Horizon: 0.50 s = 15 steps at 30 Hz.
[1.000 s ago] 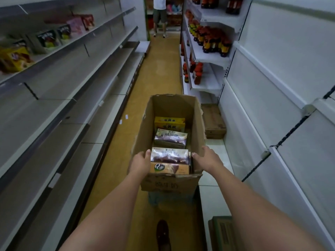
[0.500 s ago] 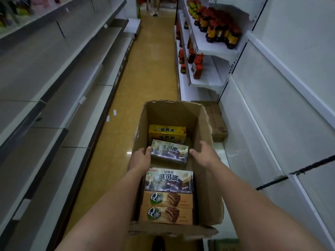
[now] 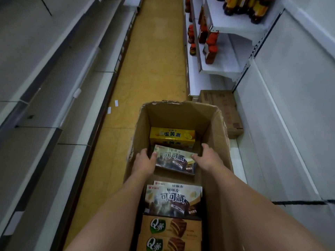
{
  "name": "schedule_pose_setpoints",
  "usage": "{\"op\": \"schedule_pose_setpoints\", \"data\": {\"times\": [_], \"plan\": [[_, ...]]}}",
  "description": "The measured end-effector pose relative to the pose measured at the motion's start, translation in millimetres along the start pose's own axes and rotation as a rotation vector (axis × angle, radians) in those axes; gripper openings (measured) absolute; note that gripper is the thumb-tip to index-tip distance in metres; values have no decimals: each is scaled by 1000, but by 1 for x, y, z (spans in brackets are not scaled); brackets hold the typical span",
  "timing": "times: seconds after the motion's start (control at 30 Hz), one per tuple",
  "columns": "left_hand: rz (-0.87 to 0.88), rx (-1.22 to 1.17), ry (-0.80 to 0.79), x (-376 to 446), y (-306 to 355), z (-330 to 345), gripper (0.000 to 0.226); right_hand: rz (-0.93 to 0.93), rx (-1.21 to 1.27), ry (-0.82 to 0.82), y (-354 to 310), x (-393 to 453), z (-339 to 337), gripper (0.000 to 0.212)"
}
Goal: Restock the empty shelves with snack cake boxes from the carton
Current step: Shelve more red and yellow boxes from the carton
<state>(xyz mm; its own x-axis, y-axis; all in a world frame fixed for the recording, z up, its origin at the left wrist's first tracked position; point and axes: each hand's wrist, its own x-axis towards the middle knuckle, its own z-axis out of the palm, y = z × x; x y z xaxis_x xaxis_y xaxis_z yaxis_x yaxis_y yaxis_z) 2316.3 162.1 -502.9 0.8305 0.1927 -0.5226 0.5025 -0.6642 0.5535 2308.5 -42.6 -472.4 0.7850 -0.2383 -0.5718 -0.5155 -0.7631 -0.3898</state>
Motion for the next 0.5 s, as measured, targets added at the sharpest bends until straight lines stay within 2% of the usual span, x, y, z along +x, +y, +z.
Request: {"op": "schedule_pose_setpoints", "data": {"times": [0.3, 0.5], "plan": [[-12, 77, -32, 89, 14, 44, 68, 1, -68, -13, 1, 106, 12, 77], [26, 211, 14, 147, 18, 68, 70, -13, -110, -32, 3, 169, 38, 78]]}}
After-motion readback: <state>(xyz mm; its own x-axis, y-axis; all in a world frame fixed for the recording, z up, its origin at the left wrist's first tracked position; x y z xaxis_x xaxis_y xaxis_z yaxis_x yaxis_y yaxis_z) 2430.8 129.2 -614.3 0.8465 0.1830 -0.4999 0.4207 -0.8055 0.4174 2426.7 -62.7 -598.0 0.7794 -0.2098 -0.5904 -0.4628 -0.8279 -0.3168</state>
